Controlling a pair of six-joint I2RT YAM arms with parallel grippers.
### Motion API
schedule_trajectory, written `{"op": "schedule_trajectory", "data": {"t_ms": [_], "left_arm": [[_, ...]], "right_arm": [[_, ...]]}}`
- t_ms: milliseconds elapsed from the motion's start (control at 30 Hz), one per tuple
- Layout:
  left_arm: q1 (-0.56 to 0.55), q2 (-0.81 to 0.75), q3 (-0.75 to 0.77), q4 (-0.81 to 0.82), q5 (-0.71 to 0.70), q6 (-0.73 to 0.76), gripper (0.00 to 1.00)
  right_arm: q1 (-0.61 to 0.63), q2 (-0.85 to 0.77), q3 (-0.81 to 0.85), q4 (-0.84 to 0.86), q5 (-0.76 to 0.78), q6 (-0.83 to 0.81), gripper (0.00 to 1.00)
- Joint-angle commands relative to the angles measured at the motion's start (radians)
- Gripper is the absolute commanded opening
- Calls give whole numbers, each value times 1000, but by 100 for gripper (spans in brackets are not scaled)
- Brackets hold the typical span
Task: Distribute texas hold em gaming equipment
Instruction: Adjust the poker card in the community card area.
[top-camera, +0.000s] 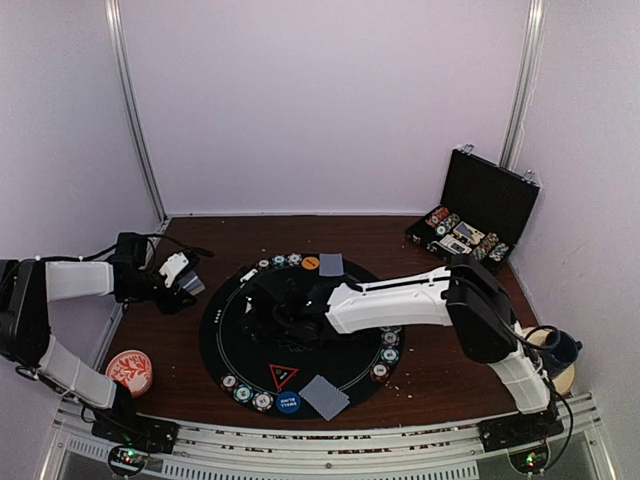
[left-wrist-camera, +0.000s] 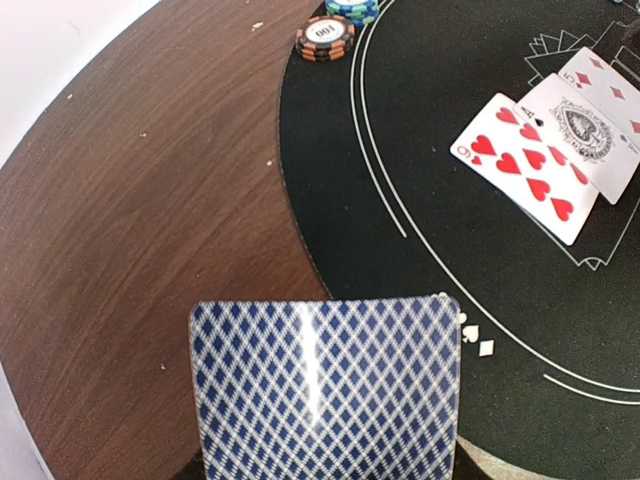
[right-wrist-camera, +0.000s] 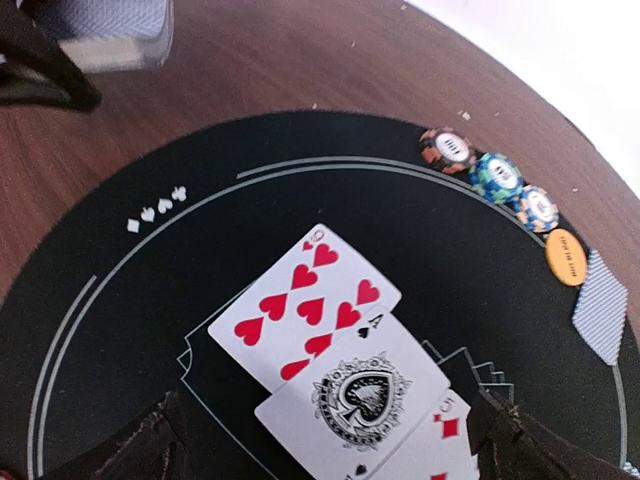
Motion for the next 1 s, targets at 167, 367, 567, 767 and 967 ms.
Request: {"op": "schedule_trajectory", "data": {"t_ms": [167,367,567,767,967], "left_arm": [[6,-70,2,3,43,3,9],[6,-71,-13,3,43,12,9],[-3,-92,-17,-26,63,51,9],[-98,-133,-23,-56,42,98,9],[-288,-140,-18,-70,-31,110,9]], "right_arm": [[-30,-145,-14,-90,204,137,100],[-92,24,161,-204,232,155,100],[-108,19,103,-121,179,151,100],[-154,-127,-87,13,-28,220,100],[-230,-297,-343,263,-429,334,100]]}}
